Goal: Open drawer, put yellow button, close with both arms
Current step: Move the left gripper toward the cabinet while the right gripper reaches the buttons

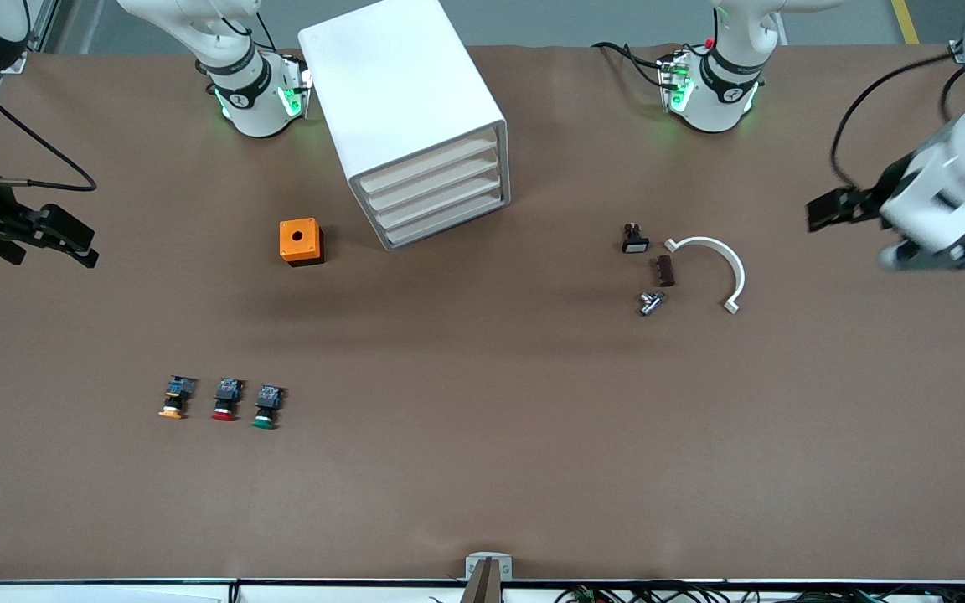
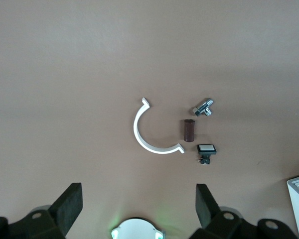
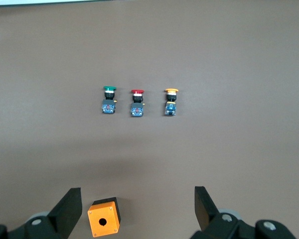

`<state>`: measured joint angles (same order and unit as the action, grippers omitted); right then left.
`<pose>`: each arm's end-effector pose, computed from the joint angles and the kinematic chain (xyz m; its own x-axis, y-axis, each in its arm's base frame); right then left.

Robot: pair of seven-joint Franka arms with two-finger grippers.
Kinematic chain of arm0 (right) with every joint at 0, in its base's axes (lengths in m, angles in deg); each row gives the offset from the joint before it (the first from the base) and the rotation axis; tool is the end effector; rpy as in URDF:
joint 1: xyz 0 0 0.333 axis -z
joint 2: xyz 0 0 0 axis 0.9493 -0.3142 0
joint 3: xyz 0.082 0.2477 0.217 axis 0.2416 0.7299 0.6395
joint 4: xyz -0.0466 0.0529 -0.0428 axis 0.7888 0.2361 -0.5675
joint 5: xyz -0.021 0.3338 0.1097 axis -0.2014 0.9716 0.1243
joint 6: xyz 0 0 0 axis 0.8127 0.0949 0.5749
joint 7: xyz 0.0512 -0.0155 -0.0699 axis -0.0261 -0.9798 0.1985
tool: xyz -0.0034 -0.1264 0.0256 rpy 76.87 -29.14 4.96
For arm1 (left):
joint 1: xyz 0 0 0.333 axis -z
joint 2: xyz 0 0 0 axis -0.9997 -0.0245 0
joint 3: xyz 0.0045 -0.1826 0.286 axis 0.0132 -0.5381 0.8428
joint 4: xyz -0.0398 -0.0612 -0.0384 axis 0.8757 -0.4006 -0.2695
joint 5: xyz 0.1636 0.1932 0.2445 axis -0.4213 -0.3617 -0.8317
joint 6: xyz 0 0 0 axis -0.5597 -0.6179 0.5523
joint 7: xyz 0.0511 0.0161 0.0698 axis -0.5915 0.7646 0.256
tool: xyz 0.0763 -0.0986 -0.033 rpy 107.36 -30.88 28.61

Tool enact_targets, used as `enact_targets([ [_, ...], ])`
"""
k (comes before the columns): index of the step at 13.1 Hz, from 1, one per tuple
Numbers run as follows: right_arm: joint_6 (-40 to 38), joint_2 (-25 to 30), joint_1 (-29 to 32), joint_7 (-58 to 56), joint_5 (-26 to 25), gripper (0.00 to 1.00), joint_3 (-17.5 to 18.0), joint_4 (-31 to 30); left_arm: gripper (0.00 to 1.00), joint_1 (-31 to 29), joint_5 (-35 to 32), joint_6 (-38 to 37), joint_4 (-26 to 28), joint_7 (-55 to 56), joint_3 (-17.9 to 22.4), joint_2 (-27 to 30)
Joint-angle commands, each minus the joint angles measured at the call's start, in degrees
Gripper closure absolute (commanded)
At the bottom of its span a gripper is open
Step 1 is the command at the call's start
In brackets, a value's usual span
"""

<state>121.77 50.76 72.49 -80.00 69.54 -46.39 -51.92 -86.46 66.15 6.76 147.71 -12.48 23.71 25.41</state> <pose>0.5258 0.0021 0.6132 0.9939 -0.0590 0.0933 -0.0599 -0.9982 0.0068 0.5248 -0.0725 0.5629 0.9753 0.0404 -0.2170 0.0322 -0.9986 -0.0409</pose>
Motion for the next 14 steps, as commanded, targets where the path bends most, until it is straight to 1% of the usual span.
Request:
enact_targets([
  [1,-0.1,0.1,-0.1,-0.4,-0.7,0.00,0.0,0.1,0.00,0.8,1.1,-0.9,-2.4,7.1,-0.3,-4.8],
  [3,1.1,-0.9,-0.2,-0.4,-0.4,0.00,0.2,0.2,0.00,1.2,3.3,-0.9,-2.4,13.6,-0.3,-7.9],
  [5,0.7,-2.4,-0.1,-0.4,-0.2,0.00,0.3,0.0,0.00,1.4,8.2,-0.9,-2.4,20.6,-0.3,-11.1],
  [7,0.9,-5.2,-0.1,-0.3,0.1,0.00,0.3,0.1,0.00,1.9,10.8,-0.9,-2.4,28.4,-0.3,-14.3],
  [9,1.4,-8.4,0.0,0.3,2.1,0.00,0.3,0.7,0.00,5.3,10.9,-0.8,-2.9,36.5,-0.4,-16.9],
  [11,3.0,-12.5,0.9,0.3,4.0,0.00,0.3,1.6,0.00,9.4,11.0,-0.8,-7.1,48.7,-0.4,-21.6],
  [12,5.1,-14.6,1.5,-0.1,4.6,0.00,0.3,1.6,0.00,11.3,12.2,-0.8,-8.8,54.3,-0.4,-23.7],
  [14,8.6,-18.4,1.7,-0.2,4.7,0.00,0.3,1.6,0.00,15.2,14.9,0.4,-10.0,63.5,-0.3,-26.8],
])
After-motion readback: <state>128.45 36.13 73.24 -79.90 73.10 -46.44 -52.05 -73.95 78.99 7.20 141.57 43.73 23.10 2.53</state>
